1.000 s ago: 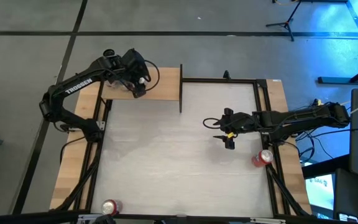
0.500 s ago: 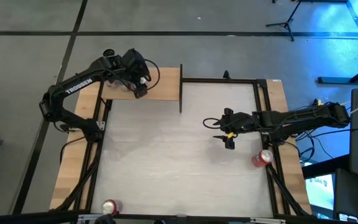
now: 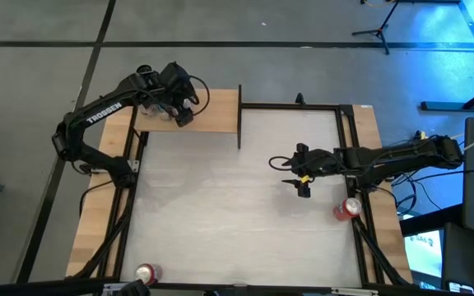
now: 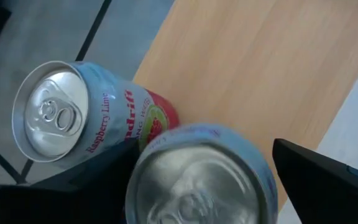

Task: Place canned beverage on shelf
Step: Put the pink white soda can on the shelf aligned with the pink white soda, then put the bottom red soda can on the shelf

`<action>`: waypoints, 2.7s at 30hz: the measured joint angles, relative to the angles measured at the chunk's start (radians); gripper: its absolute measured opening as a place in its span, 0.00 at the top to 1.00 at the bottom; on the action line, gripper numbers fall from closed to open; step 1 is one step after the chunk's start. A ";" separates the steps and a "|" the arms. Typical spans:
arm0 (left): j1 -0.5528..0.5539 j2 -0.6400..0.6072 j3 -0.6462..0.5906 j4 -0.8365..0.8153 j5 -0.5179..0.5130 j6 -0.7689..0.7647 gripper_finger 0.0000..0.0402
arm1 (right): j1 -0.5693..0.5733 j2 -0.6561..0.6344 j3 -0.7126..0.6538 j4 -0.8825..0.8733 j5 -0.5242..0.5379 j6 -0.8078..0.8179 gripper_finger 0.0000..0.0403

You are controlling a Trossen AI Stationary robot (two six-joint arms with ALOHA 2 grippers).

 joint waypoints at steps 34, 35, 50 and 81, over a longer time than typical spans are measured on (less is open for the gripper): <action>-0.336 0.000 0.187 0.133 0.190 -0.305 0.10 | 0.000 -0.001 -0.002 0.026 -0.080 0.023 0.33; -0.387 0.000 0.187 0.128 0.161 -0.320 0.10 | 0.000 -0.001 -0.002 0.029 -0.091 0.021 0.33; -1.059 0.055 0.186 -0.053 -0.191 -1.030 0.11 | 0.047 -0.001 -0.002 0.099 -0.104 0.026 0.33; -1.573 0.298 0.185 -0.187 0.261 -2.518 0.11 | 0.366 -0.001 -0.002 0.318 -0.093 0.182 0.33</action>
